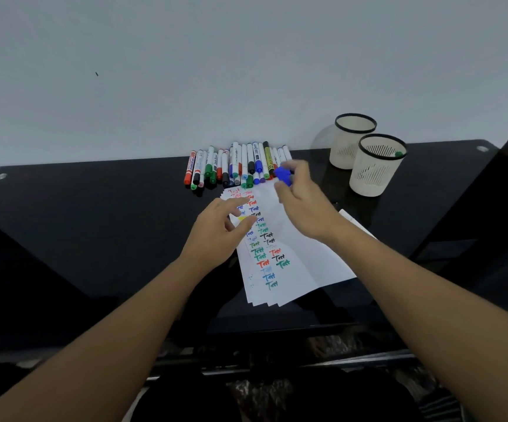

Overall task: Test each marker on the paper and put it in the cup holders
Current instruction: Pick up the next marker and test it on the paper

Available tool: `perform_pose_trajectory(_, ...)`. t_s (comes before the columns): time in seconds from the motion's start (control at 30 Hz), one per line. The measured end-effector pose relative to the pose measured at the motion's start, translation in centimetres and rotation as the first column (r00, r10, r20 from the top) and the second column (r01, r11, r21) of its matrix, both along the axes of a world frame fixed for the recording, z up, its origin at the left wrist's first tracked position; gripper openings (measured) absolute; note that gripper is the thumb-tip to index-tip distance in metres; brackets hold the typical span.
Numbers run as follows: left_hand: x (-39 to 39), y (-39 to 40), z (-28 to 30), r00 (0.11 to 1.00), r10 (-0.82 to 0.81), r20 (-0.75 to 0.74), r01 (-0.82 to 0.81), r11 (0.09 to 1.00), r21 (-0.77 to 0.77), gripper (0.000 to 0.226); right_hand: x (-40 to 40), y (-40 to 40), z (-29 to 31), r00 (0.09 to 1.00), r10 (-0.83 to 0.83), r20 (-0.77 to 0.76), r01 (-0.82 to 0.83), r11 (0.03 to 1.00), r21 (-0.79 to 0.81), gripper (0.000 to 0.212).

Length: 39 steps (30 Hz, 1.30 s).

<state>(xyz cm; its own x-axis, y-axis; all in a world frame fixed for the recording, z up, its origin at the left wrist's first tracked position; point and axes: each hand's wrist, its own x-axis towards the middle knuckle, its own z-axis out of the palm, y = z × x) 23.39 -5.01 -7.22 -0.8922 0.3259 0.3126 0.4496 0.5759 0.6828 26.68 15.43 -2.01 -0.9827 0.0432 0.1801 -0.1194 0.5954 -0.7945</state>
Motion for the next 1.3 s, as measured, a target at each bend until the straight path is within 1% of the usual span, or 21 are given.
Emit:
perform_pose_trajectory(0.07,0.4,-0.1,0.3,1.000,-0.008,0.002,0.008,1.000,0.023,0.043,0.1,-0.1,-0.4,0.992,0.061,0.108,-0.076,0.988,0.131,0.027)
perform_pose_trajectory(0.1,0.4,-0.2,0.4,1.000,-0.010,0.001,0.010,0.999,0.031,0.042,0.3,0.0,-0.5,0.988,0.084,0.127,-0.108,0.973,0.204,0.029)
perform_pose_trajectory(0.2,0.4,-0.6,0.6,1.000,-0.013,-0.005,0.013,0.999,0.030,0.043,0.8,0.2,-1.1,0.988,0.098,0.116,-0.135,0.915,0.380,0.044)
perform_pose_trajectory(0.3,0.5,-0.8,0.8,0.999,-0.037,-0.027,0.037,0.999,-0.027,0.045,1.3,0.3,-1.7,0.987,0.067,0.148,-0.132,0.863,0.487,0.041)
perform_pose_trajectory(0.43,0.6,-0.5,0.6,0.991,-0.117,-0.069,0.108,0.987,-0.122,0.048,1.7,0.1,-1.9,0.992,0.052,0.118,-0.118,0.734,0.669,0.039)
perform_pose_trajectory(0.5,0.8,-0.2,0.5,0.981,-0.167,-0.098,0.150,0.975,-0.161,0.044,1.8,-0.1,-1.9,0.991,0.050,0.122,-0.123,0.698,0.706,0.041)
perform_pose_trajectory(0.6,0.9,0.2,0.7,0.971,-0.204,-0.121,0.179,0.965,-0.192,0.035,2.0,-0.1,-2.1,0.989,0.052,0.136,-0.136,0.671,0.729,0.048)
perform_pose_trajectory(0.73,0.8,0.2,1.0,0.975,-0.202,-0.097,0.176,0.957,-0.231,0.030,2.1,0.1,-2.4,0.986,0.057,0.155,-0.152,0.679,0.718,0.051)
perform_pose_trajectory(0.8,0.8,-0.1,0.8,0.986,-0.156,-0.056,0.140,0.964,-0.226,0.030,2.3,0.2,-2.5,0.982,0.038,0.187,-0.155,0.728,0.668,0.047)
perform_pose_trajectory(0.83,0.9,-0.5,0.6,0.993,-0.118,-0.024,0.110,0.969,-0.222,0.031,2.5,0.4,-2.6,0.980,0.027,0.197,-0.143,0.784,0.604,0.046)
perform_pose_trajectory(0.87,0.9,-0.8,0.3,0.997,-0.079,0.007,0.079,0.971,-0.227,0.031,2.7,0.6,-2.6,0.979,0.014,0.206,-0.118,0.855,0.505,0.045)
perform_pose_trajectory(0.9,1.0,-1.3,-0.1,0.998,-0.052,0.031,0.058,0.968,-0.242,0.031,3.0,0.9,-2.6,0.978,0.006,0.210,-0.086,0.924,0.373,0.044)
perform_pose_trajectory(0.93,1.0,-1.6,-0.6,0.998,-0.039,0.045,0.049,0.964,-0.262,0.031,3.3,1.2,-2.7,0.977,0.001,0.214,-0.051,0.973,0.227,0.042)
perform_pose_trajectory(0.97,1.1,-1.9,-1.1,0.998,-0.032,0.052,0.045,0.959,-0.280,0.031,3.7,1.3,-2.7,0.977,-0.005,0.215,-0.013,0.996,0.083,0.038)
perform_pose_trajectory(1.0,1.1,-2.2,-1.6,0.998,-0.028,0.060,0.045,0.955,-0.293,0.032,4.1,1.4,-2.9,0.978,-0.023,0.209,0.033,0.999,-0.041,0.033)
perform_pose_trajectory(1.03,1.2,-2.2,-2.0,0.997,-0.022,0.068,0.042,0.953,-0.300,0.033,4.6,1.3,-3.1,0.978,-0.051,0.202,0.082,0.985,-0.151,0.032)
perform_pose_trajectory(1.1,1.5,-2.0,-2.7,0.997,-0.002,0.076,0.026,0.950,-0.310,0.039,5.4,1.1,-3.8,0.973,-0.097,0.211,0.164,0.929,-0.330,0.039)
perform_pose_trajectory(1.13,1.6,-1.8,-2.8,0.998,0.001,0.068,0.020,0.948,-0.317,0.044,5.8,1.1,-4.2,0.970,-0.101,0.219,0.182,0.901,-0.393,0.041)
perform_pose_trajectory(1.17,1.7,-1.5,-2.8,0.998,-0.010,0.054,0.027,0.946,-0.322,0.048,6.2,1.0,-4.7,0.972,-0.099,0.215,0.186,0.881,-0.436,0.040)
perform_pose_trajectory(1.2,1.8,-1.2,-2.8,0.998,-0.040,0.038,0.051,0.944,-0.326,0.051,6.7,1.1,-5.3,0.973,-0.101,0.207,0.185,0.877,-0.443,0.038)
perform_pose_trajectory(1.3,2.3,-0.3,-2.8,0.985,-0.172,0.030,0.169,0.900,-0.402,0.049,7.8,1.2,-6.4,0.976,-0.111,0.188,0.178,0.902,-0.393,0.039)
